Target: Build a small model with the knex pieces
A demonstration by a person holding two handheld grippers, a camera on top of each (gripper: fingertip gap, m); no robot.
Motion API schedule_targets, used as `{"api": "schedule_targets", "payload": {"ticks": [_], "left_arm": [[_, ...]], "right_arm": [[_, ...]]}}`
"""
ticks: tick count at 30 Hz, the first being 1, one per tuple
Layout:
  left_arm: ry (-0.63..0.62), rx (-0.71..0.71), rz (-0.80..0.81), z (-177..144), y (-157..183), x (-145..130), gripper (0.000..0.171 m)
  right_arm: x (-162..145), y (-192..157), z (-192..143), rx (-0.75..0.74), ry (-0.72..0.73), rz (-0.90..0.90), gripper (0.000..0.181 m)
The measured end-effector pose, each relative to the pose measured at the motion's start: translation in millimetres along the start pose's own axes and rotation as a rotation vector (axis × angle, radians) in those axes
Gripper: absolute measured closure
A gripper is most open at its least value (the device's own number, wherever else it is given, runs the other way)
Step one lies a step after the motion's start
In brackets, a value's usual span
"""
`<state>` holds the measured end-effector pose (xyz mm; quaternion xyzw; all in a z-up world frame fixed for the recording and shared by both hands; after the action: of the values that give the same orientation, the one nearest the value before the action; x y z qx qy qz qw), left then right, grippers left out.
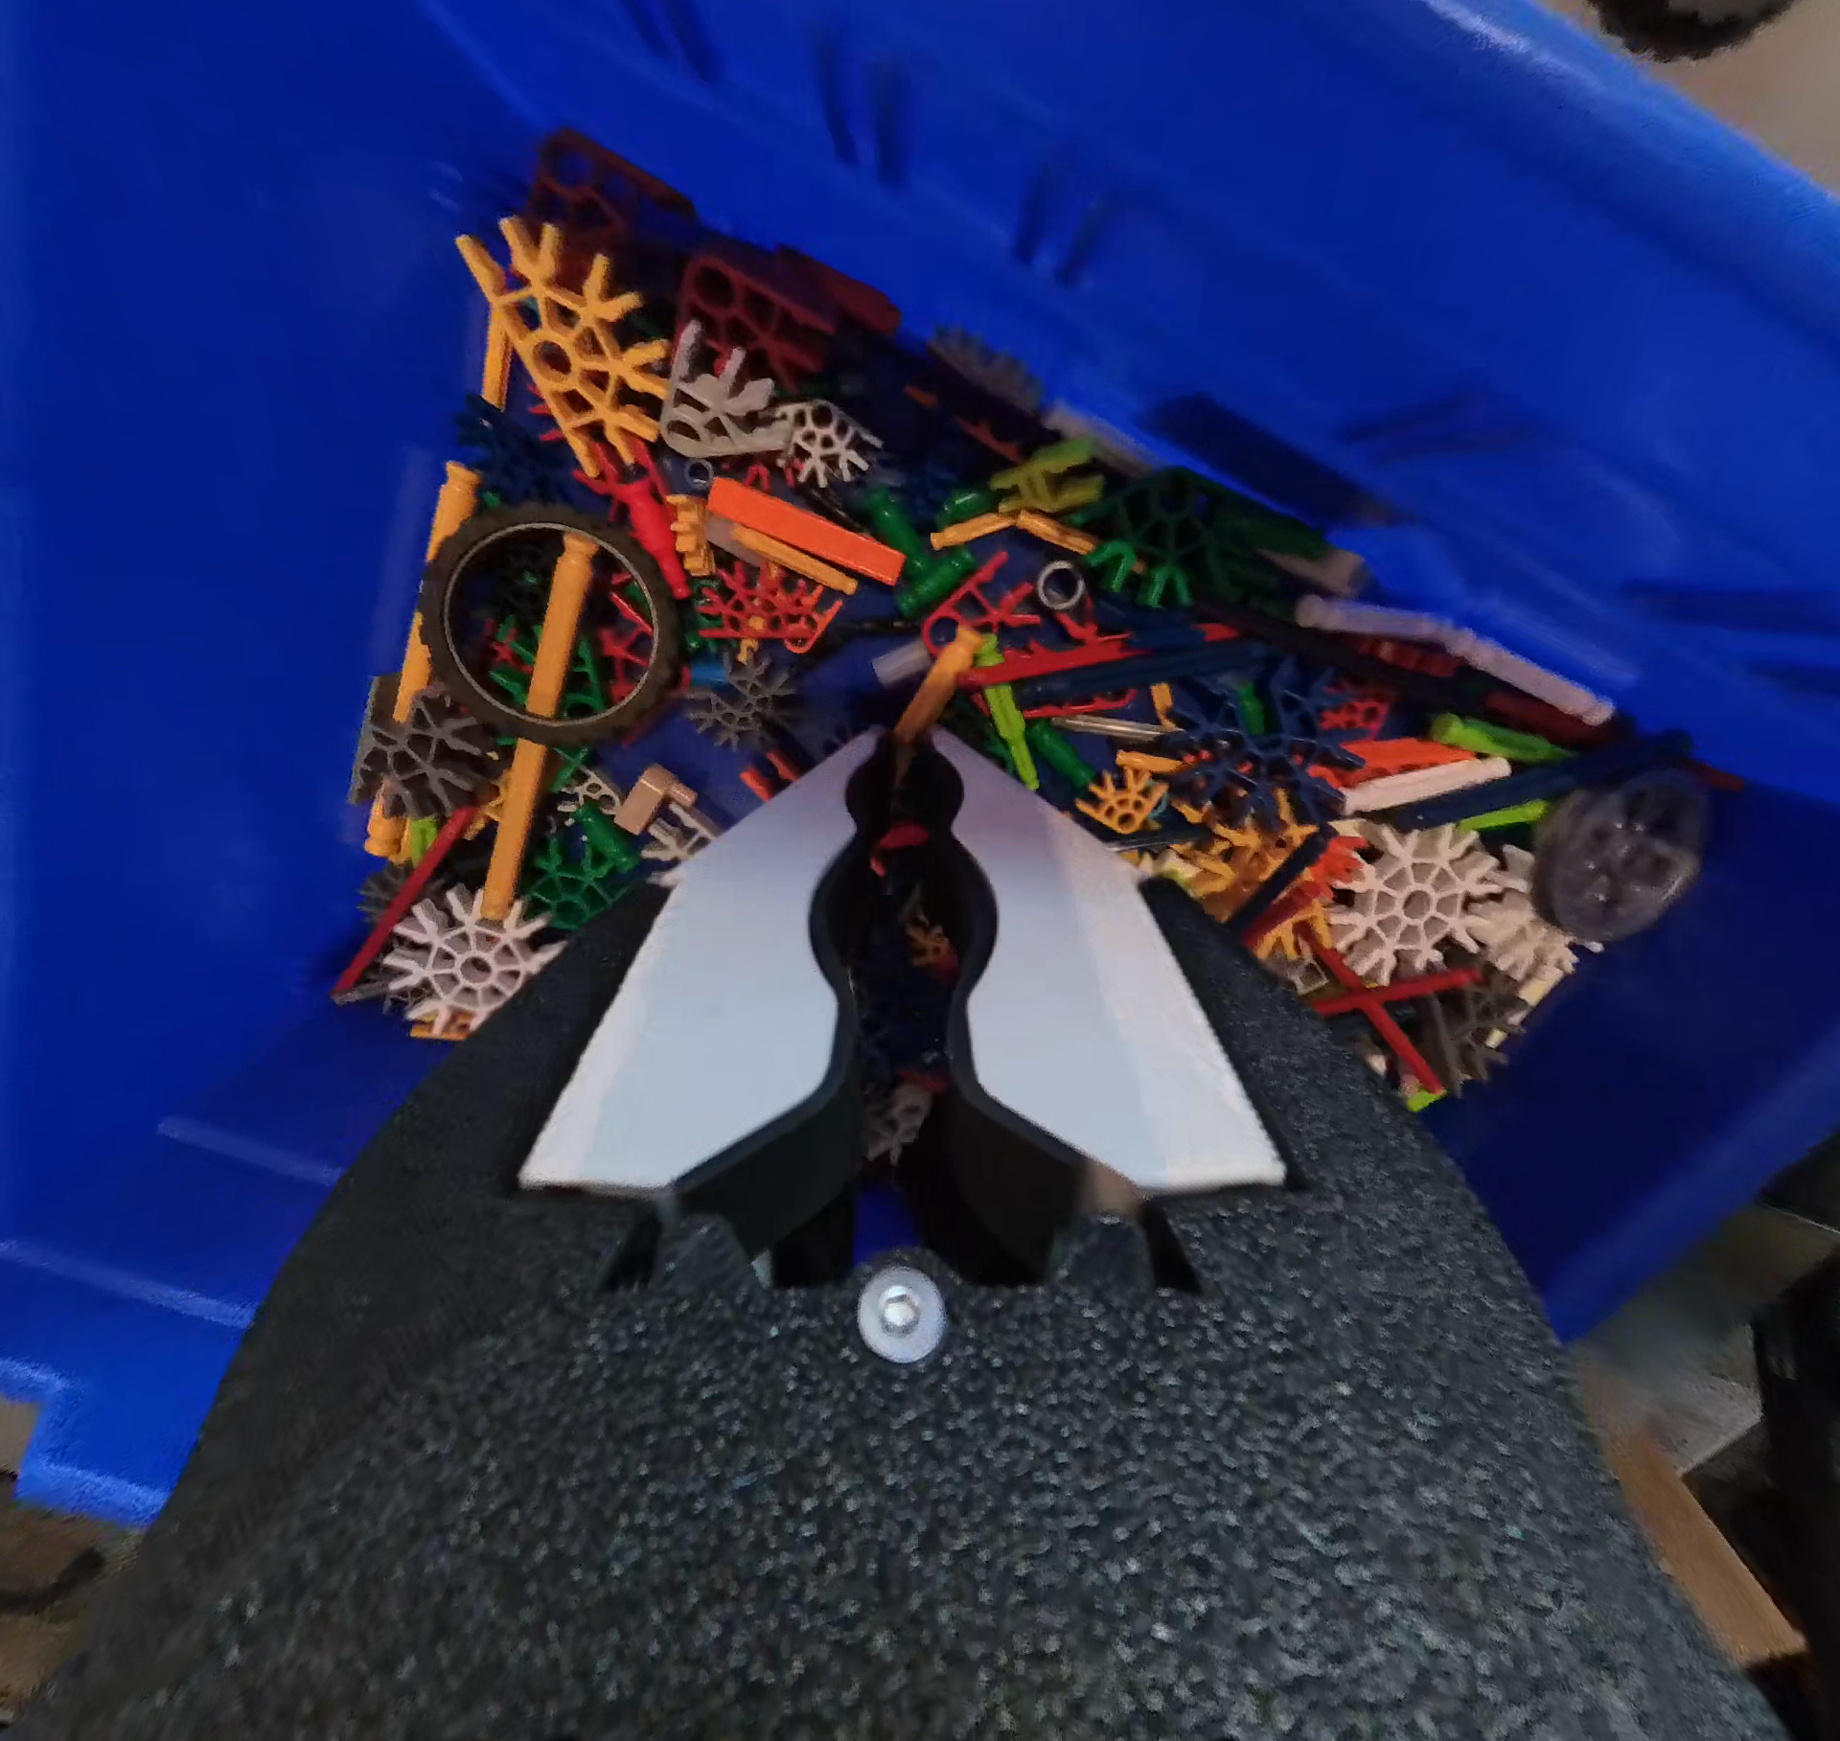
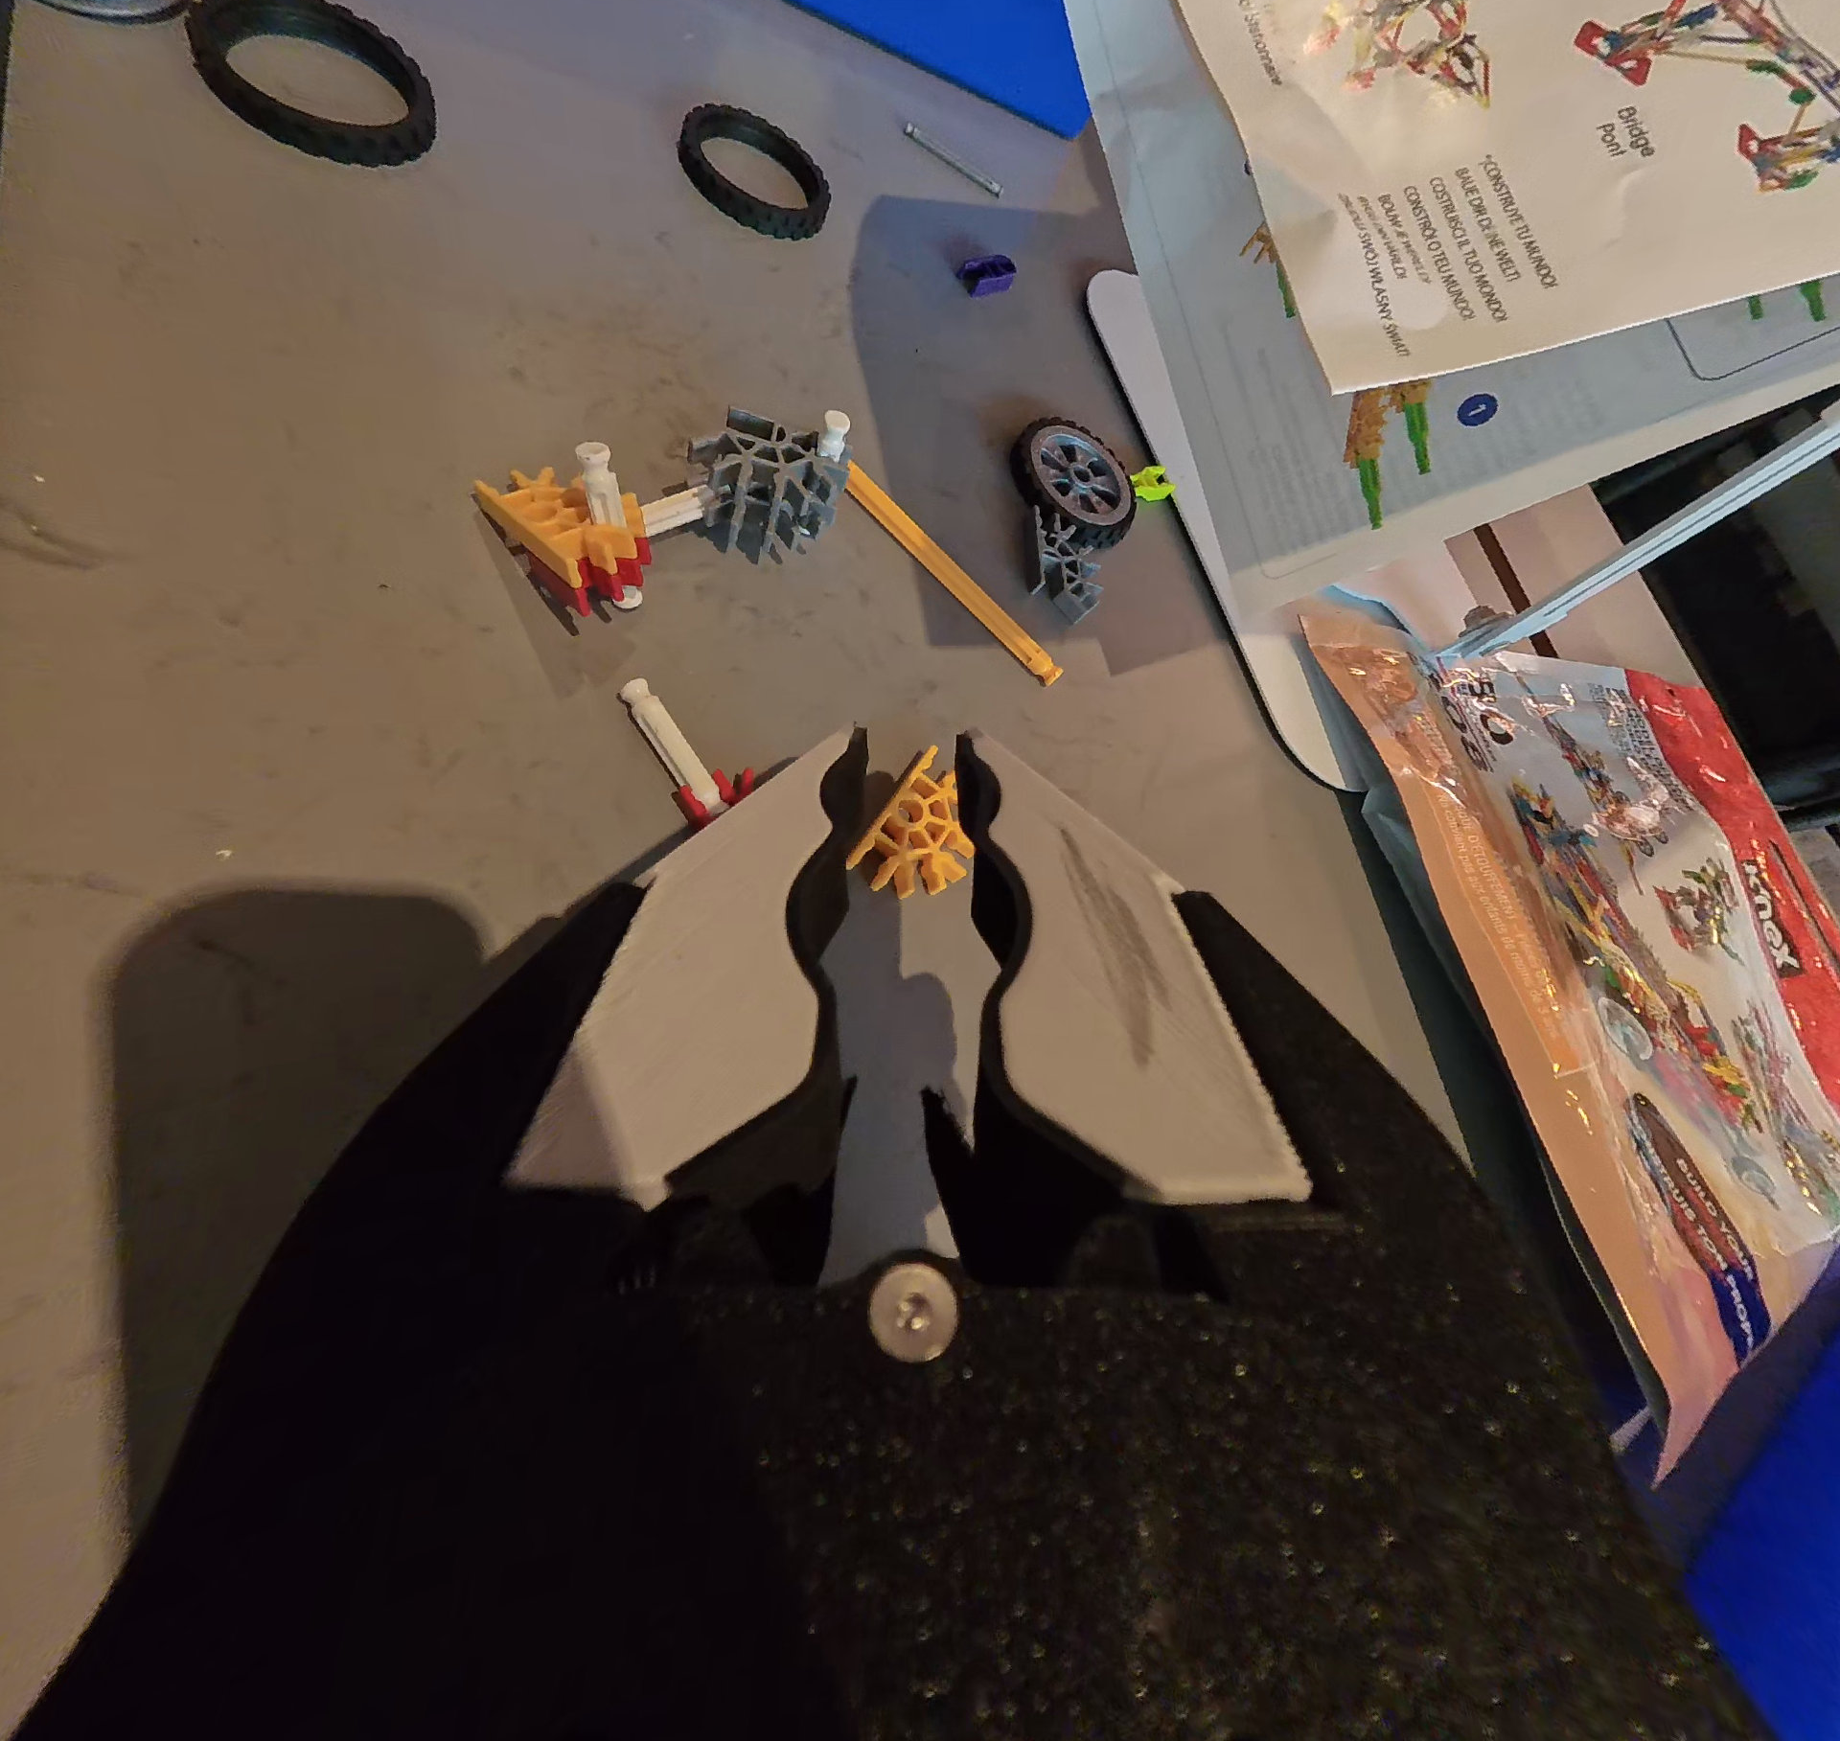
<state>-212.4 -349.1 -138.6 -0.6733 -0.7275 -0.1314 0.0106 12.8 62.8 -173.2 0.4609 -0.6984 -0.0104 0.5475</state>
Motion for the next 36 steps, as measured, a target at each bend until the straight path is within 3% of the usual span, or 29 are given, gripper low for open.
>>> {"api": "schedule_targets", "payload": {"ticks": [2, 6, 15, 23, 30, 36], "left_arm": [[0.04, 0.017, 0.0, -5.0, -1.3, 3.6, 0.157], [0.113, 0.057, 0.006, -6.8, -10.5, 11.8, 0.154], [0.109, 0.06, -0.003, 10.1, -21.2, 13.5, 0.147], [0.123, 0.066, -0.026, 10.7, -25.9, 11.5, 0.148], [0.125, 0.047, -0.014, 12.5, -23.5, 12.0, 0.166], [0.145, 0.052, -0.024, 11.4, -23.7, 15.4, 0.147]], "right_arm": [[0.0, -0.3, 0.4, 0.004, 0.0, 0.0, 0.164], [-0.4, -0.1, 0.4, 0.005, -0.002, 0.0, 0.164], [0.0, 1.5, -1.2, 0.005, 0.006, 0.005, 0.164], [1.0, 2.0, -2.6, 0.001, 0.012, 0.003, 0.164], [1.6, 1.7, -3.1, 0.005, 0.017, 0.001, 0.164], [1.8, 1.7, -3.7, 0.007, 0.019, 0.003, 0.164]]}}
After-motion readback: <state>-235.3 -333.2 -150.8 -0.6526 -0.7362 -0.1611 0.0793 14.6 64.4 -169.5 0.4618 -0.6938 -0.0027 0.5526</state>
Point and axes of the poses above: each gripper's, where its closed fingertips meet, z out along the fingers, x out of its top, y = z × x across the jaws, the point moved 10 cm from there along -z, back along the fingers, and after that the axes turned 12 degrees about -x, right-handed, at the moved point
